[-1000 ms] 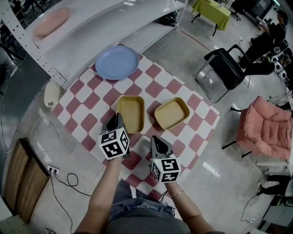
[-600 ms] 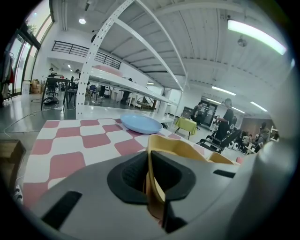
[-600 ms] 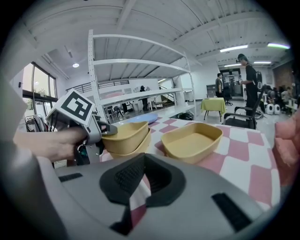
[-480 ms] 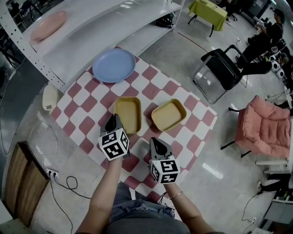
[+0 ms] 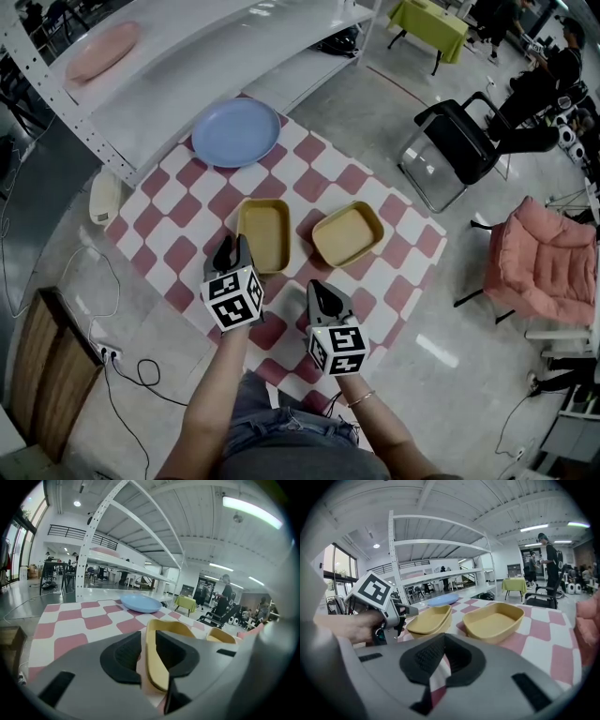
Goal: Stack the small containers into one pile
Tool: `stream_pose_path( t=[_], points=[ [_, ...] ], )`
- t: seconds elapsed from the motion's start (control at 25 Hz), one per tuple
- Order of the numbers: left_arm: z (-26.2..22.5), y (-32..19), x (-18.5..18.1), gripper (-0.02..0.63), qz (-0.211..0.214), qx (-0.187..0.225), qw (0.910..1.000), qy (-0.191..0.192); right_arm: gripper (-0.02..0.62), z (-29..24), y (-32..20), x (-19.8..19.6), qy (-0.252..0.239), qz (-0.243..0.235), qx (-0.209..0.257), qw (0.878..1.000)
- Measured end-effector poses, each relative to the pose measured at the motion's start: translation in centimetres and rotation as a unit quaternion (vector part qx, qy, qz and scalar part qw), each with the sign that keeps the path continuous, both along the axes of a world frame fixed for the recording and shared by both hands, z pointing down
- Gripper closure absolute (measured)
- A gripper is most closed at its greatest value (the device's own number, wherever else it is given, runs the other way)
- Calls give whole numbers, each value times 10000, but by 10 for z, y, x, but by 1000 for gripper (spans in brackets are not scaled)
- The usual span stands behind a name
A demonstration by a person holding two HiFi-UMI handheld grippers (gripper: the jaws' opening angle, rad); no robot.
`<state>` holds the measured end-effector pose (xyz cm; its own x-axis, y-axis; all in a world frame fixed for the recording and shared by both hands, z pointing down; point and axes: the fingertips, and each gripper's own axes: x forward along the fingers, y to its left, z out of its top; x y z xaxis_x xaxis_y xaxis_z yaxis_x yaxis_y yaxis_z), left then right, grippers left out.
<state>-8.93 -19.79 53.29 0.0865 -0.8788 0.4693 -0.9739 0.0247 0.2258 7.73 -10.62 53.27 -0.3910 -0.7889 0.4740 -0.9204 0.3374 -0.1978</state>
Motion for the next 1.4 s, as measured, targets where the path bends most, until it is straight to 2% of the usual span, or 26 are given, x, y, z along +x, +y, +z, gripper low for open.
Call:
stream_pose_path(
  t=[0.28,0.72,1.08,1.4],
  points=[
    [-5,26,-9,500,43,-54,9999,-76,586,-9,4,-7,-36,-66,105,9999],
    [-15,51,-1,483,380,-136,9989,-256,586,-27,15,2,-213,70,287,9993],
    [-8,21,5,442,744,-283,9963,-313,586,-37,15,2,-239,344,354,9985],
    [24,-18,4,437,1161,-695,9907,-154,586,-29,4,-3,-13,960,164,9952]
  ],
)
